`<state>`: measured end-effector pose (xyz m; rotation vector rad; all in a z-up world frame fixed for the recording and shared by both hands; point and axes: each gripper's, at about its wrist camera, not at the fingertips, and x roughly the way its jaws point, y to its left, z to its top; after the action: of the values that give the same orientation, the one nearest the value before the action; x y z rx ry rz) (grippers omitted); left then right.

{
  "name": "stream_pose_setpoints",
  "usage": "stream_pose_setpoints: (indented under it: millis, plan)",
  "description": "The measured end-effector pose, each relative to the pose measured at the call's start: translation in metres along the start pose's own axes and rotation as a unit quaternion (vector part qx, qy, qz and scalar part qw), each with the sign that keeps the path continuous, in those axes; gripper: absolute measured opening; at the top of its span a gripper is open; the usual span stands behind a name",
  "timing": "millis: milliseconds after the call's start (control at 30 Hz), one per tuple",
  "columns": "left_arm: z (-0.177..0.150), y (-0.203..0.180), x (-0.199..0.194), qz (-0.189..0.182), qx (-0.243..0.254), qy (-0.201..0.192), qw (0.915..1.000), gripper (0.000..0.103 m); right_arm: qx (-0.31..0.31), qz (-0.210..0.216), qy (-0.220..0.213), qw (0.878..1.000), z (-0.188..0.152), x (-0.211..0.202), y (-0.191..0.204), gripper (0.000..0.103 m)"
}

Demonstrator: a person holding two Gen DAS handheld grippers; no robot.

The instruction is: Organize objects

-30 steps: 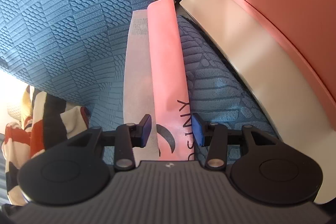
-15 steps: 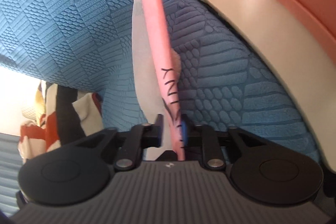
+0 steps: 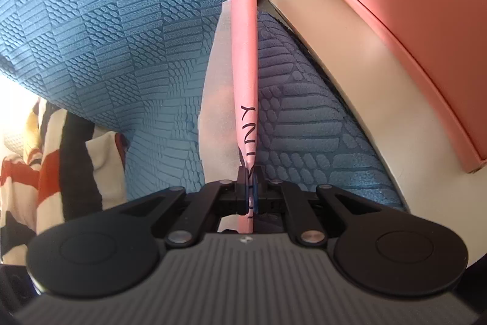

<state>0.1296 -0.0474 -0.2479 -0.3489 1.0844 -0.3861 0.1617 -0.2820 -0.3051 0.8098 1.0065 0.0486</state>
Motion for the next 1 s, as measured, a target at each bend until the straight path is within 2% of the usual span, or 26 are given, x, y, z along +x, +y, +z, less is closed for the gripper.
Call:
stream_pose_setpoints:
  millis: [33, 67, 100, 233, 367, 433, 533, 567, 667, 767, 867, 1000]
  plan:
    - [-0.001, -0.002, 0.000, -0.003, 0.010, 0.000, 0.9999, 0.033, -0.004, -0.004, 0.000, 1.000, 0.000, 0.000, 0.000, 0.006]
    - [-0.001, -0.006, -0.001, -0.003, 0.019, -0.001, 0.9998, 0.052, -0.004, -0.008, 0.000, 1.000, 0.001, 0.000, 0.000, 0.006]
    - [-0.002, -0.009, -0.001, -0.005, 0.029, -0.004, 0.9996, 0.059, -0.003, -0.008, 0.002, 1.000, 0.001, 0.000, -0.001, 0.006]
    - [-0.005, -0.023, 0.003, -0.016, 0.065, -0.005, 0.9977, 0.059, -0.017, -0.009, 0.005, 1.000, 0.001, -0.001, 0.002, 0.006]
    - [-0.004, -0.029, 0.006, 0.006, 0.098, -0.018, 0.9950, 0.057, -0.003, 0.003, 0.011, 1.000, 0.003, -0.002, -0.001, 0.006]
    - [-0.007, -0.035, 0.003, 0.008, 0.109, -0.022, 0.9938, 0.054, -0.001, 0.006, 0.012, 1.000, 0.002, -0.002, -0.001, 0.006]
    - [-0.010, -0.039, 0.002, 0.018, 0.128, -0.023, 0.9913, 0.038, 0.001, 0.005, 0.013, 1.000, 0.002, -0.004, -0.001, 0.006]
    - [-0.010, -0.039, 0.003, 0.026, 0.132, -0.021, 0.9907, 0.029, 0.003, 0.003, 0.013, 1.000, 0.002, -0.004, -0.001, 0.006]
    - [-0.010, -0.039, -0.001, 0.024, 0.132, -0.031, 0.9905, 0.015, 0.006, 0.004, 0.011, 1.000, 0.001, -0.005, -0.003, 0.006]
    - [-0.005, -0.035, -0.006, 0.003, 0.113, -0.042, 0.9927, 0.009, -0.015, -0.002, 0.003, 1.000, 0.002, -0.007, 0.002, 0.007]
    - [0.000, -0.019, -0.004, -0.020, 0.056, -0.039, 0.9975, 0.008, -0.027, -0.008, 0.003, 1.000, 0.002, -0.007, 0.006, 0.009]
    - [0.005, -0.002, -0.003, -0.040, -0.006, -0.035, 0.9986, 0.008, -0.031, -0.005, 0.004, 1.000, 0.001, -0.007, 0.007, 0.010]
